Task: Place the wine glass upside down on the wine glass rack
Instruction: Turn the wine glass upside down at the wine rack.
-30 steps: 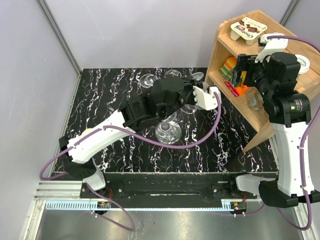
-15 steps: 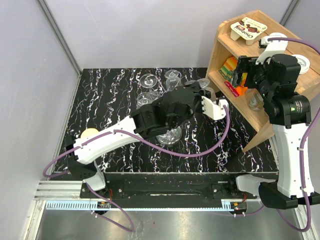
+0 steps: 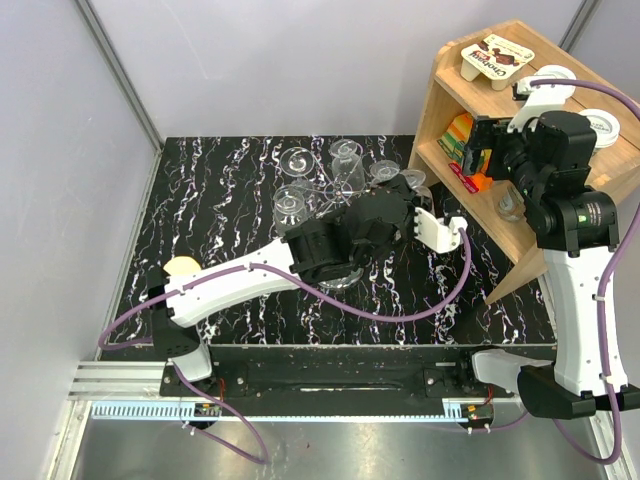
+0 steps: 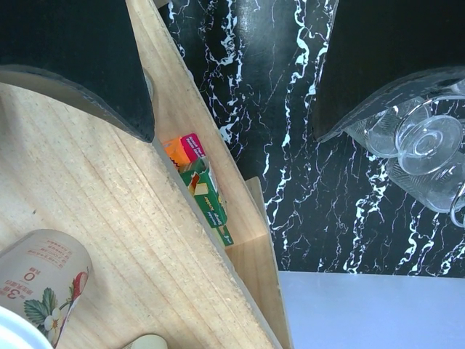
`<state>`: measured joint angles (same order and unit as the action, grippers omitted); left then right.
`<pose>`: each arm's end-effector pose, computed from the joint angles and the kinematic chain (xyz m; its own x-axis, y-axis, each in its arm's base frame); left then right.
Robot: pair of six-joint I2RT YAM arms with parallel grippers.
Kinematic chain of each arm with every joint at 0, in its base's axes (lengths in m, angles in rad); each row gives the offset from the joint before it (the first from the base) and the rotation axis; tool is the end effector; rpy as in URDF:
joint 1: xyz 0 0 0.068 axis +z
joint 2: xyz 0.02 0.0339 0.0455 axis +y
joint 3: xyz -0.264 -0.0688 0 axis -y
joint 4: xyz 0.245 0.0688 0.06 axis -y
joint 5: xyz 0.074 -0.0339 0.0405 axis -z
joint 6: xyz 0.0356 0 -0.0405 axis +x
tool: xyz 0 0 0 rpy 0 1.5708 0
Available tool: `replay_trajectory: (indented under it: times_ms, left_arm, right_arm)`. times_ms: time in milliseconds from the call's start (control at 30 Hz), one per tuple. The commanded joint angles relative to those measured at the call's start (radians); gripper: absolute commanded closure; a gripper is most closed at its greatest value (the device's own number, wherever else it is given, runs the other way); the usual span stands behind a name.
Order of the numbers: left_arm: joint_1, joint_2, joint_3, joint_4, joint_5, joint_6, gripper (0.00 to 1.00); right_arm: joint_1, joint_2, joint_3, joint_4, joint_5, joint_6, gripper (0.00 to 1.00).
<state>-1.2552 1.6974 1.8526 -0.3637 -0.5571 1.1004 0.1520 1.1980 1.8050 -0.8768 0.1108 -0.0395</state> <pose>0.1383 -0.3631 0.4510 0.5470 0.7623 -0.3459 0.3502 0.1669 0.9217 0.1946 0.0258 0.5192 -0.2615 -0.0798 -0.9619 -0.0555 0.9962 -0.0675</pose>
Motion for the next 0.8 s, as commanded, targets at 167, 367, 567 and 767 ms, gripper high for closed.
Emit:
replay_trajectory:
  times_ms: [167, 367, 567, 767]
  left_arm:
    - [-0.006, -0.064, -0.055, 0.115, -0.081, 0.012, 1.0]
    - [-0.007, -0.071, -0.073, 0.115, -0.09, 0.01, 1.0]
    - [-0.006, -0.076, -0.062, 0.102, -0.099, 0.019, 1.0]
    - [-0.006, -0.087, -0.087, 0.083, -0.118, 0.036, 1.0]
  right_arm:
    - [-0.011, -0.025, -0.027, 0.041, -0.026, 0.009, 0.05]
    - [-0.011, -0.032, -0.041, 0.039, -0.036, 0.009, 0.05]
    - [-0.011, -0.038, -0.059, 0.041, -0.042, 0.007, 0.05]
    - [-0.012, -0.046, -0.081, 0.053, -0.048, 0.004, 0.05]
